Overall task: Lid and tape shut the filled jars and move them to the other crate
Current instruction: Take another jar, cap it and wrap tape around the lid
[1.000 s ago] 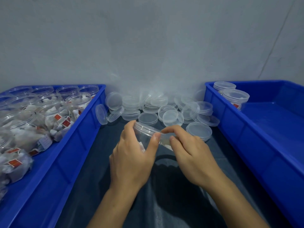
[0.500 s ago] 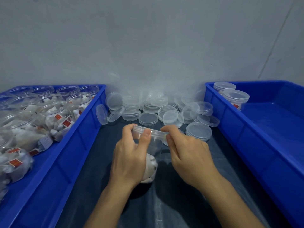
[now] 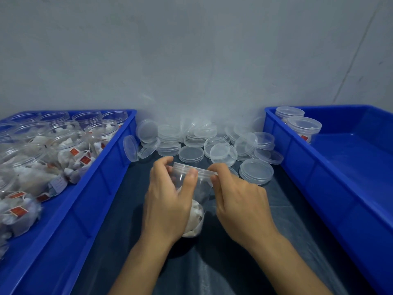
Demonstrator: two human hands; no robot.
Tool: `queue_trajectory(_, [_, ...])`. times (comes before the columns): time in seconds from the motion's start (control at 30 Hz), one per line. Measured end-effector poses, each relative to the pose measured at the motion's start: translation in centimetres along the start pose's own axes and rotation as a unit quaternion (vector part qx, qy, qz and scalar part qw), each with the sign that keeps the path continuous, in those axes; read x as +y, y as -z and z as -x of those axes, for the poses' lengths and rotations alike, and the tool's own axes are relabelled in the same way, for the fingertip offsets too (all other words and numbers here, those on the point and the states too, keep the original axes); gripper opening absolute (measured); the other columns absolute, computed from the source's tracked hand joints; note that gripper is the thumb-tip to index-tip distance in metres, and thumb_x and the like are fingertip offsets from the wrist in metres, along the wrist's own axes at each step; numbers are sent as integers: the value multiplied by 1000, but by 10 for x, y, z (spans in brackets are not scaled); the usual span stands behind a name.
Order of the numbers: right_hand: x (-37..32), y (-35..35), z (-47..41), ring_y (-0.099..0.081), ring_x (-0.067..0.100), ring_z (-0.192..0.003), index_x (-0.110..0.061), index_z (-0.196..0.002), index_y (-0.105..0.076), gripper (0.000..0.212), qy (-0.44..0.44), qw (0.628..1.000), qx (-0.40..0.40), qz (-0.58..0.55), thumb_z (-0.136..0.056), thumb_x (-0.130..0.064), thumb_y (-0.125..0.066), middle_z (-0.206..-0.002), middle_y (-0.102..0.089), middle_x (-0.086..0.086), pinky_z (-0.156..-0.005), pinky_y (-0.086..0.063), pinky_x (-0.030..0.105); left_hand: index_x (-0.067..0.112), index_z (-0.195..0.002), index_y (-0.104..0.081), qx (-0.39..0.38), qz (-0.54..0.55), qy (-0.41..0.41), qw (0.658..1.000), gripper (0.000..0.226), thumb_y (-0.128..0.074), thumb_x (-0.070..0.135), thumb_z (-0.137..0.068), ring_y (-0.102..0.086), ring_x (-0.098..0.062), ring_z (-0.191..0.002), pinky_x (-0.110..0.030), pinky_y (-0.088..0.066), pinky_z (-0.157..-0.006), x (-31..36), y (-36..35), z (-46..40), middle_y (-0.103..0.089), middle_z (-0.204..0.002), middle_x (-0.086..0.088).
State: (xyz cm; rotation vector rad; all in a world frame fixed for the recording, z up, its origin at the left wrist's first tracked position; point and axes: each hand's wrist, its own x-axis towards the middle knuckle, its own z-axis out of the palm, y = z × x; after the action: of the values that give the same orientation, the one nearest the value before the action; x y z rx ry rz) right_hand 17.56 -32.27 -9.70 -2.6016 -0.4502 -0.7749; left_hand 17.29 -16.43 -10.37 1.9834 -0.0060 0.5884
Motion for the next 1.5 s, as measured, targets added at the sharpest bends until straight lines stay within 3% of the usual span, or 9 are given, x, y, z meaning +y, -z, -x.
queue_trajectory(0.13, [-4,0,1,-61,28,-57,-31,-112,-48,32,-8,1000,10,17,-109,-45,-20,-85,-70,-8,-48,-28,34,25,-130,-55,76,-126,-62,987,51,-43,64,-99,-64,-13,-97,-33,-44,-76,8,-1,5,-61,-118,10])
queue_trajectory(0.27, [-3,-2,3,-63,28,-65,-34,-113,-48,31,-31,999,5,-12,-107,-45,-20,-84,-69,-7,-53,-35,38,33,-148,-42,24,-138,-16,990,70,-30,75,-93,-66,-22,-114,-35,-38,-83,9,-9,8,-61,-138,8])
queue_trajectory(0.37, [-1,-2,4,-65,27,-82,-40,-127,-45,32,-47,995,-37,-85,-103,-42,-23,-94,-70,-8,-69,-49,47,40,-145,-30,-6,-166,7,986,77,-36,87,-84,-65,-28,-116,-37,-36,-81,9,-9,8,-62,-140,6])
queue_trajectory(0.47, [1,2,1,-65,26,-85,-44,-138,-43,40,-51,992,-50,-104,-102,-44,-25,-90,-70,-8,-77,-50,48,47,-135,-32,-15,-125,29,992,70,-38,89,-79,-62,-19,-104,-38,-39,-81,6,-3,1,-61,-122,17])
queue_trajectory(0.67, [7,5,-3,-65,21,-71,-44,-138,-45,46,-41,994,-26,-96,-103,-61,-22,-69,-63,-14,-68,-52,46,47,-124,-46,-23,3,61,998,57,-53,80,-79,-66,2,-94,-39,-53,-87,-6,8,-9,-67,-108,19])
queue_trajectory(0.87, [13,2,-4,-69,26,-74,-42,-132,-48,47,-29,999,-14,-37,-102,-62,-18,-75,-71,-7,-64,-51,44,40,-116,-55,-52,102,51,992,43,-60,70,-85,-74,-5,-86,-13,-51,-63,-7,9,-9,-73,-101,15])
queue_trajectory(1.03, [15,2,-5,-68,24,-79,-44,-129,-50,49,-36,998,-31,-41,-100,-66,-16,-75,-70,-9,-67,-50,42,33,-114,-60,-68,164,56,983,48,-62,68,-82,-75,-3,-84,-13,-52,-51,-8,10,-10,-74,-99,11])
queue_trajectory(1.3, [14,4,-4,-68,22,-88,-49,-127,-47,49,-60,995,-59,-48,-95,-70,-15,-79,-71,-11,-74,-48,42,32,-117,-58,-101,158,59,981,52,-56,70,-82,-74,-10,-95,-35,-59,-77,-13,7,-10,-74,-104,8])
queue_trajectory(1.5, [12,6,-2,-68,19,-83,-42,-128,-57,53,-63,995,-43,-66,-98,-68,-22,-76,-70,-10,-74,-52,42,32,-133,-58,-19,-60,6,998,64,-41,75,-88,-61,-9,-113,-37,-48,-96,2,6,-3,-64,-120,15])
